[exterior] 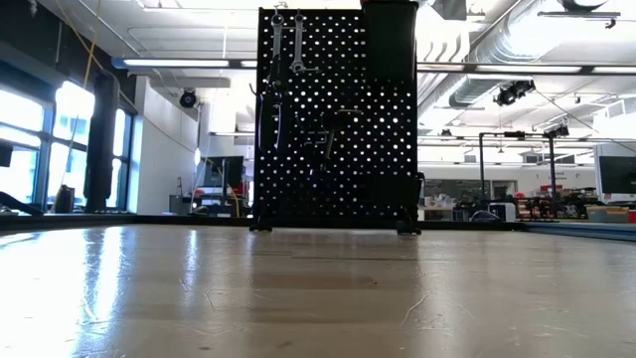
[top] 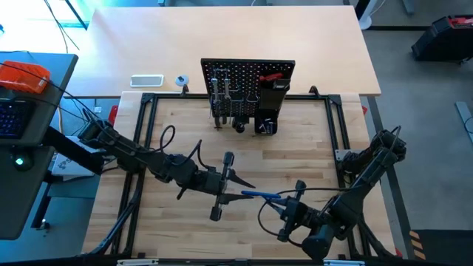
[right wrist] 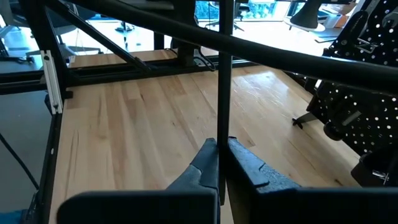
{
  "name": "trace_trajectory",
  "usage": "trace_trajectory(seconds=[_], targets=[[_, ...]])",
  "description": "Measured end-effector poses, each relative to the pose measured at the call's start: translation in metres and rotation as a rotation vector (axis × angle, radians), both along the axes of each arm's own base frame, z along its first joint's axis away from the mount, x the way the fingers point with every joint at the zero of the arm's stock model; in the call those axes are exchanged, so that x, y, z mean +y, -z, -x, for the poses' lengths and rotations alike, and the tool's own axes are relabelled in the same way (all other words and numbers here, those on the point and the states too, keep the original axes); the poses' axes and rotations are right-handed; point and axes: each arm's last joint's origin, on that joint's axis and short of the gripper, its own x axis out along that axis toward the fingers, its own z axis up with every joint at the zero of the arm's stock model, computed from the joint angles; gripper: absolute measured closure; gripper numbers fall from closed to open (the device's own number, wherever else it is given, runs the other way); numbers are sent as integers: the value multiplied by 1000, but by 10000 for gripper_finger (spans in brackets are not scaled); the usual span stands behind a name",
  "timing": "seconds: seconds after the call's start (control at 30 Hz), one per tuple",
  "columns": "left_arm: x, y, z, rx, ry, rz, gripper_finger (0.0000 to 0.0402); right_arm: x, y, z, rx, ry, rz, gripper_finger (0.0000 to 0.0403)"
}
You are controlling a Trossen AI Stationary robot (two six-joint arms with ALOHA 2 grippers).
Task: Hang tools onto peg board
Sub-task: Hang the blue pick tool onto the peg board
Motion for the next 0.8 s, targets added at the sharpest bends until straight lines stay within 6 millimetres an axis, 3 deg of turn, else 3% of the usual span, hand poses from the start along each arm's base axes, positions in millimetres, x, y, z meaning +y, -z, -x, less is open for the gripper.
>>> trace_trajectory(seconds=[0.17, 0.37, 0.63, 0.8], targets=[[0, 0, 0, 1, 0, -1, 324, -2, 0, -2, 0, 8, 0, 403], [-1, 0, 0, -5, 3, -46, 387, -3, 0, -2, 7, 8, 15, 403], [1, 0, 3, 15, -15, -99, 390, -4, 1, -1, 17, 17, 28, 401], [7, -10, 14, 24, -69, -153, 390, -7, 1, 1, -30, 81, 33, 356]])
